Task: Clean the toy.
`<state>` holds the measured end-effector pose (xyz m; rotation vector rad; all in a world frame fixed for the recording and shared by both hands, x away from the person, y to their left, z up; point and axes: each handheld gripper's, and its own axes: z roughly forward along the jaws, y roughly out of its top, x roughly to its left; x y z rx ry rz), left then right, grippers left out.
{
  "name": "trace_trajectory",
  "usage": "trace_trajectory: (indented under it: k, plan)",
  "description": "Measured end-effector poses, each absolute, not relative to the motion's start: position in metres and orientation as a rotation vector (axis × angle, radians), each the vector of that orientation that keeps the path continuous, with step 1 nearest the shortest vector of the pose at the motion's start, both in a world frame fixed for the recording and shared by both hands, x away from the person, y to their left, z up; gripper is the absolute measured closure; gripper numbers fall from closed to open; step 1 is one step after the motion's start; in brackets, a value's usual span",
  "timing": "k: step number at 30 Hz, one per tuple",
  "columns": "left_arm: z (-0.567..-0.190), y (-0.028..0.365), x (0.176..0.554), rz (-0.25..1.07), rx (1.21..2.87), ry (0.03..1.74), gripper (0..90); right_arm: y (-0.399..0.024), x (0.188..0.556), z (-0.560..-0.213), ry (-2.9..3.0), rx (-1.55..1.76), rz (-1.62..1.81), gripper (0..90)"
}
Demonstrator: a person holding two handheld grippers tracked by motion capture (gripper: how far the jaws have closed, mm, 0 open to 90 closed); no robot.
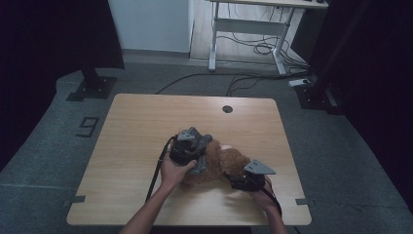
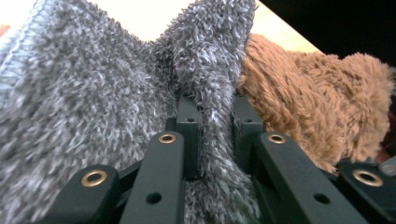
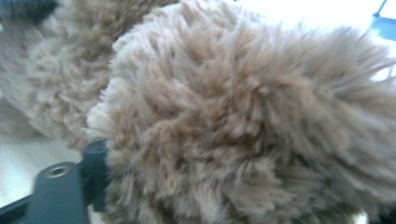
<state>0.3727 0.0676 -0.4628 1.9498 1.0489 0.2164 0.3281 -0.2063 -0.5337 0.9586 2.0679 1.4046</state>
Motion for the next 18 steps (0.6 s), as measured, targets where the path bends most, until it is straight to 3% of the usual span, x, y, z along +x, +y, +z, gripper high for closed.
trace_trajectory:
  k: [11, 18]
  plan:
    - [-0.476, 0.083, 0.348, 0.219, 1.865, 1.019, 77.7, -0.214, 0.328, -0.495, 2.072, 0.996, 1.561, 10.0]
    - [-0.478, 0.086, 0.336, 0.23, 1.848, 0.993, 77.7, -0.208, 0.347, -0.475, 2.098, 1.06, 1.508, 5.3]
